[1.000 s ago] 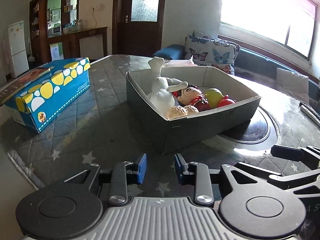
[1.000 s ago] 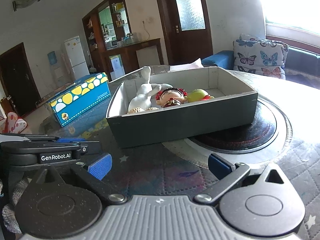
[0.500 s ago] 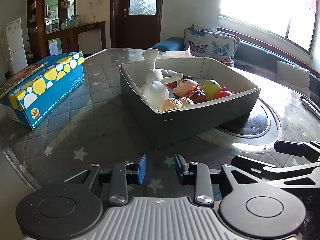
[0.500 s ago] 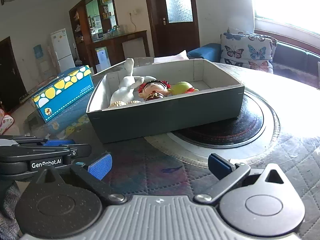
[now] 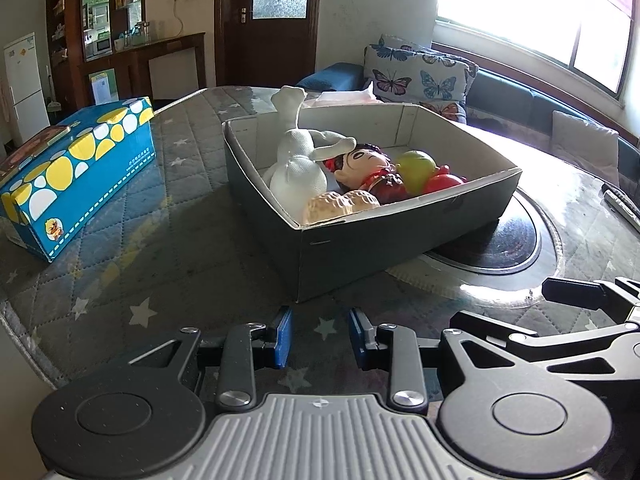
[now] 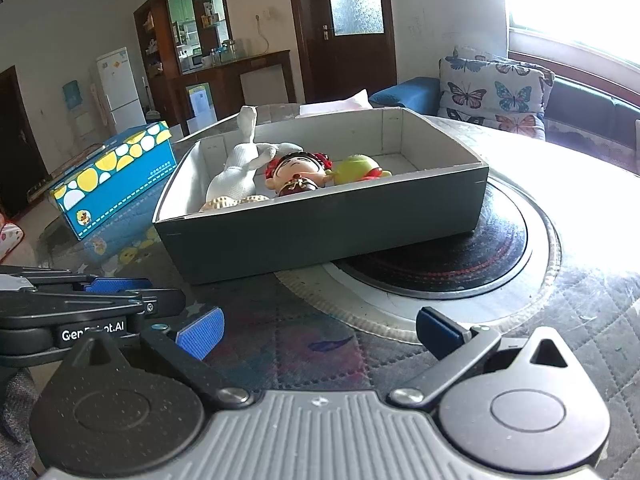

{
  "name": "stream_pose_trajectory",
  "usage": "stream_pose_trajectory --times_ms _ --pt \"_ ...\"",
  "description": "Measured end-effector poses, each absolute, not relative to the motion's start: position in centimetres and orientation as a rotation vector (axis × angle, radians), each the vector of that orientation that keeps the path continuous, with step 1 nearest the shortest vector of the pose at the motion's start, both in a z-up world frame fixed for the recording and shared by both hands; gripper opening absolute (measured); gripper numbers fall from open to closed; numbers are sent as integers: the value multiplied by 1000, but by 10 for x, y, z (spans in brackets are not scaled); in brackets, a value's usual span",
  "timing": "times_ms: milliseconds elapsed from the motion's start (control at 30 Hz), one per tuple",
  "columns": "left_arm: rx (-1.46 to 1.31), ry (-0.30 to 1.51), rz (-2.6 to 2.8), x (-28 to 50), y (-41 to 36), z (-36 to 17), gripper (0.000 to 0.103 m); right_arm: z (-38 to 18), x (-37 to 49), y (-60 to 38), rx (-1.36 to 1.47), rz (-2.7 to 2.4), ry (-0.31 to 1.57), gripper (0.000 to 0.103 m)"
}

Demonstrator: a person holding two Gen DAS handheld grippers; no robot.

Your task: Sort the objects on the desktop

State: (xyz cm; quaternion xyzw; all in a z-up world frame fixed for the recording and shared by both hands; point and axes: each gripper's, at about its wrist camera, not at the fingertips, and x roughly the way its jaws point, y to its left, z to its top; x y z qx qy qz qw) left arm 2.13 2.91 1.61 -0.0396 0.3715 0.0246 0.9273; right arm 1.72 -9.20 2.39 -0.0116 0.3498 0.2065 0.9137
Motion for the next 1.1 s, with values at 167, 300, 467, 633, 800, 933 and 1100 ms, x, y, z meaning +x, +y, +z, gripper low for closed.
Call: stream_pose_trajectory --times_ms 167,300,467,633,800,933,1100 --pt "-79 764 54 26 30 17 32 22 23 -91 -27 419 731 103" --pt "-75 763 63 30 31 18 32 21 27 -90 -28 417 740 103" --pt "-59 775 71 36 29 17 32 19 31 -90 -33 414 745 103" --pt "-50 783 84 41 28 15 32 17 37 -91 -31 406 753 103" --pt "-39 789 93 45 26 14 32 15 43 -90 -38 402 762 103" --pt "-30 799 95 49 23 13 32 14 48 -90 -41 397 767 103" --pt "-5 818 110 54 20 9 33 13 52 -91 -40 398 771 103"
